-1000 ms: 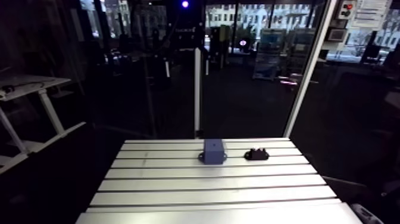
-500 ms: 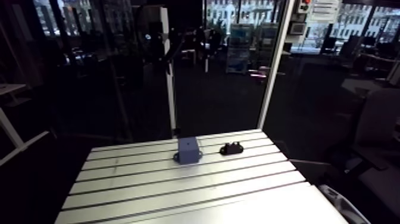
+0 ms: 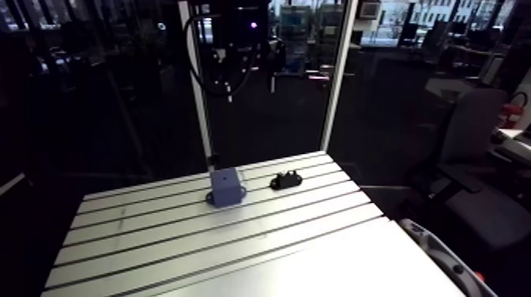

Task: Pick up the M10 bolt and insert it into the hole until fully seated.

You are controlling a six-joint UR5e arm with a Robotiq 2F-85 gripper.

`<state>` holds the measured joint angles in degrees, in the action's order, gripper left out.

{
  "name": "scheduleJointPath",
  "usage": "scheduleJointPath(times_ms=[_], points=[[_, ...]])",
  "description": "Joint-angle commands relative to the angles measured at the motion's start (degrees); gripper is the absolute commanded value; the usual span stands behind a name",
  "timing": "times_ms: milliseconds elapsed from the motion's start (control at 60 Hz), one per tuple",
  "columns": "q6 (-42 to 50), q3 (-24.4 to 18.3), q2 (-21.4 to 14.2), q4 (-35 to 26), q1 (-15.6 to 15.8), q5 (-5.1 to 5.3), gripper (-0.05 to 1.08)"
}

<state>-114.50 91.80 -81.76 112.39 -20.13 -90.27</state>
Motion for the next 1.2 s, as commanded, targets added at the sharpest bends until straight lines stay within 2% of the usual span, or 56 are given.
scheduleJointPath(times_ms=[17, 150, 283, 833, 1000, 1033, 1200], points=[[-1.3, 0.8, 1.6, 2.4, -3.3, 0.58, 0.01], [-1.4, 0.8, 3.3, 2.5, -3.9, 0.74, 0.01], [-1.4, 0.9, 4.7, 3.5, -4.0, 1.53, 0.01], [-0.8, 1.0, 9.4, 6.7, -5.7, 1.55, 0.02], [-0.5, 1.0, 10.6, 7.0, -6.0, 1.71, 0.13], [-0.5, 1.1, 11.1, 7.8, -6.0, 1.72, 0.18], [-0.6, 1.1, 12.9, 8.7, -6.1, 1.72, 0.26]])
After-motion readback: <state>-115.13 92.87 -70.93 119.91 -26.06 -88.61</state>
